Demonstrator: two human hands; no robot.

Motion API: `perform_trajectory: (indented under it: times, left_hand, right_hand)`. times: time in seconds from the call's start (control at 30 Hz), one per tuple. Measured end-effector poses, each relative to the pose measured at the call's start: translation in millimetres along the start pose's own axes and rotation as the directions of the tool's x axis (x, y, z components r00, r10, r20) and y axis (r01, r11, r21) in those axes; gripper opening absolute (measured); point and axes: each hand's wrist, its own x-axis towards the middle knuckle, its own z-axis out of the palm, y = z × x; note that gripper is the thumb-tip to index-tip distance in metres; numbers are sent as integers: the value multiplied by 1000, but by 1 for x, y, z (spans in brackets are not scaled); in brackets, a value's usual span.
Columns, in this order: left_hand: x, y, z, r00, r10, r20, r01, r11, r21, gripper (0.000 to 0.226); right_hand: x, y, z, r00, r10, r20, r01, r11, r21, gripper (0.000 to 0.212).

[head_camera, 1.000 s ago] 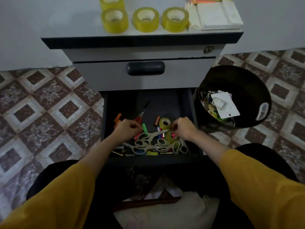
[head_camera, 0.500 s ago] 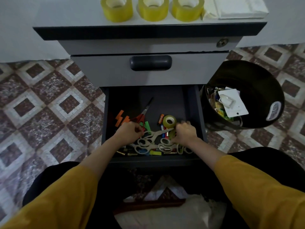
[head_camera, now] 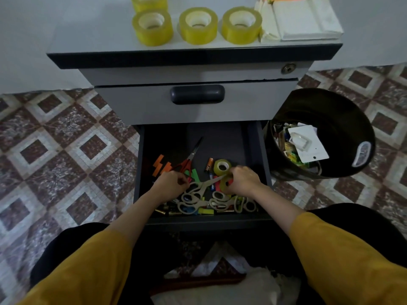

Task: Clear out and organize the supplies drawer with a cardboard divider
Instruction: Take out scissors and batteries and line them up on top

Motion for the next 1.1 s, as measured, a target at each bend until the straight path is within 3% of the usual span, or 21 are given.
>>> perform_trajectory:
  times: [0.33, 0.5, 0.67, 0.77, 0.97, 1.1]
  left_hand:
    - [3, -5, 0, 999, -32, -5, 32, 999, 24, 15]
    - [6, -6, 2, 999, -34, 36, 33, 999, 10, 13]
    - [4, -5, 1, 1000, 12, 17, -12, 1000, 20, 16]
    - [3, 0, 1, 1000, 26, 0, -26, 999, 33, 18]
    - [18, 25, 7, 976, 152, -158, -127, 979, 157, 27]
    - [41, 45, 22, 956, 278, -93, -237, 919, 314, 47]
  right_hand:
    - [-2, 3, 4, 994, 61, -87, -72, 989, -127, 49]
    - [1, 7, 7, 994, 80, -76, -86, 994, -73, 48]
    - [5, 4, 6, 994, 99, -51, -101, 994, -36, 67]
    - [6, 2, 6, 994, 99, -42, -102, 992, -73, 68]
    - [7, 3, 10, 996, 71, -51, -79, 979, -189, 50]
    - [10, 7, 10, 997, 60, -48, -68, 982, -177, 47]
